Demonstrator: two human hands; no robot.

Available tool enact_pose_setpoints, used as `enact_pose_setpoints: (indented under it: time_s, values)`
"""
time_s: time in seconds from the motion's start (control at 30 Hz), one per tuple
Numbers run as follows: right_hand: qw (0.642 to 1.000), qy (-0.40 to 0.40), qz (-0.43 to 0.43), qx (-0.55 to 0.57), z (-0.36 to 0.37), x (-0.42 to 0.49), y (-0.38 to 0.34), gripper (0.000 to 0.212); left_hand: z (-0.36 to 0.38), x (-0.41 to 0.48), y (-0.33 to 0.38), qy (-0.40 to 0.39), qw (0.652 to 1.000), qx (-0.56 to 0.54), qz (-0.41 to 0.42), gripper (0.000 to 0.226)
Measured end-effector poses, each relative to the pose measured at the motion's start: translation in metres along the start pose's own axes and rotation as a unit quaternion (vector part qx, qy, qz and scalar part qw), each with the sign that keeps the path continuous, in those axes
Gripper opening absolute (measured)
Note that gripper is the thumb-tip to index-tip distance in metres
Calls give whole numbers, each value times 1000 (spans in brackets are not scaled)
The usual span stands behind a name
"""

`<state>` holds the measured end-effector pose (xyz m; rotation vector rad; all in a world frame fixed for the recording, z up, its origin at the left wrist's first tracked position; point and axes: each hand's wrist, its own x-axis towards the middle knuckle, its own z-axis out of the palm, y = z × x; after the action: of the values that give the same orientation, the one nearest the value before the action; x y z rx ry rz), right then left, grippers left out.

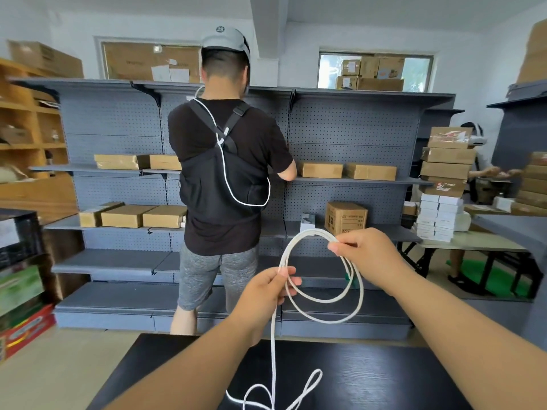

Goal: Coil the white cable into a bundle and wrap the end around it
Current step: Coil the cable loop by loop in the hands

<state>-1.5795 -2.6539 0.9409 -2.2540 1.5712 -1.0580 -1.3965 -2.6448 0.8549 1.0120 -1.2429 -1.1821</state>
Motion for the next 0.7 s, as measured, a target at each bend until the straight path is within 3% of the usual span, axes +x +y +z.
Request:
enact_pose_setpoints:
  time_s: [0.4,0.53,0.7]
  values:
    - [975,72,88,190,16,-3,13,17,3,3,11,50,992,-102,50,7]
    - [948,66,143,277,28,-6,18,16,-4,8,28,76,994,-15,83,14]
    - [889,21,210,407,40,-11,21,14,-14,15,54,70,982,125,124,18]
